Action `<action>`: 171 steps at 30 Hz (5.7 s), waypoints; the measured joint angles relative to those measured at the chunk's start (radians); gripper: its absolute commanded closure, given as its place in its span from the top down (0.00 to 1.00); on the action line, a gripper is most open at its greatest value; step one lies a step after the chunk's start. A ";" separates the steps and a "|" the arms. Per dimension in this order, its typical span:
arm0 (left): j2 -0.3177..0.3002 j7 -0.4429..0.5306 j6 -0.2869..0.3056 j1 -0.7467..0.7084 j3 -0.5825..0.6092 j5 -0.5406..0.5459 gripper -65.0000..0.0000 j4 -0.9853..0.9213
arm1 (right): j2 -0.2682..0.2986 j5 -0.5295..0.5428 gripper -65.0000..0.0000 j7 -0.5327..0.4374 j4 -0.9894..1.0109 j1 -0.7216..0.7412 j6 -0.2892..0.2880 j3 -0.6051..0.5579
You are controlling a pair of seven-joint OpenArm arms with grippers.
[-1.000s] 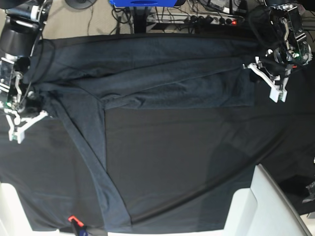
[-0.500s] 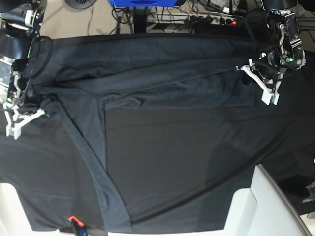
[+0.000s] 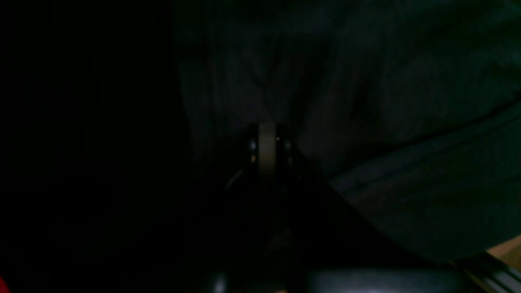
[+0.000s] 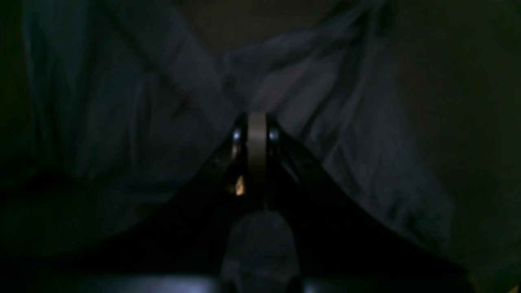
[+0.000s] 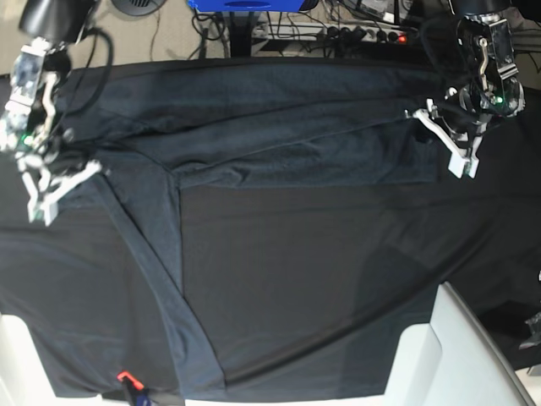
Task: Fold the T-shirt properly
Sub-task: 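Release the folded hem and lift both grippers off the shirt, then move the right gripper to the sleeve beside it and grasp it, then fold the sleeve with the right gripper across the shirt body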
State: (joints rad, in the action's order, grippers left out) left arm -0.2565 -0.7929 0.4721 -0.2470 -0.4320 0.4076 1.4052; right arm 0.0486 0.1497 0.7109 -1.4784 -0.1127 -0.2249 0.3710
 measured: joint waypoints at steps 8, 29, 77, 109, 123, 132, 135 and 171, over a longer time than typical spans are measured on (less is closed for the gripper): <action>-0.011 0.000 0.003 0.002 -0.006 -0.001 0.00 0.000 | -0.008 -0.004 0.00 -0.010 0.048 -0.007 0.000 0.073; -0.014 0.003 0.007 -0.092 -0.189 0.007 0.00 0.181 | 0.035 0.006 0.04 0.092 -0.043 0.159 -0.015 -0.134; -0.027 0.004 0.008 -0.165 -0.307 0.005 0.00 0.158 | 0.014 -0.003 0.00 0.120 -0.008 0.141 0.000 -0.449; -0.035 0.004 0.008 -0.152 -0.306 0.004 0.00 0.130 | -0.082 -0.004 0.44 0.165 -0.255 -0.214 0.000 -0.454; -0.043 0.006 0.008 -0.192 -0.313 0.010 0.00 0.137 | -0.076 -0.012 0.50 0.108 0.267 0.388 -0.007 -0.286; -0.032 0.007 0.105 -0.219 -0.314 0.005 0.00 0.136 | -0.051 -0.008 0.50 -0.190 0.813 0.592 0.005 -0.257; -0.032 0.008 0.105 -0.218 -0.314 0.007 0.00 0.136 | -0.045 -0.009 0.50 -0.289 0.915 0.623 0.005 -0.257; -0.035 0.008 0.105 -0.213 -0.314 0.006 0.00 0.130 | -0.048 -0.004 0.50 -0.308 0.932 0.630 0.071 -0.253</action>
State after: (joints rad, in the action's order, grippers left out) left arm -0.2913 -0.7853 0.5766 -0.4603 -0.7464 0.4141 1.5356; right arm 0.0002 0.1459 0.4030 -0.5465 0.5171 -0.1535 0.1177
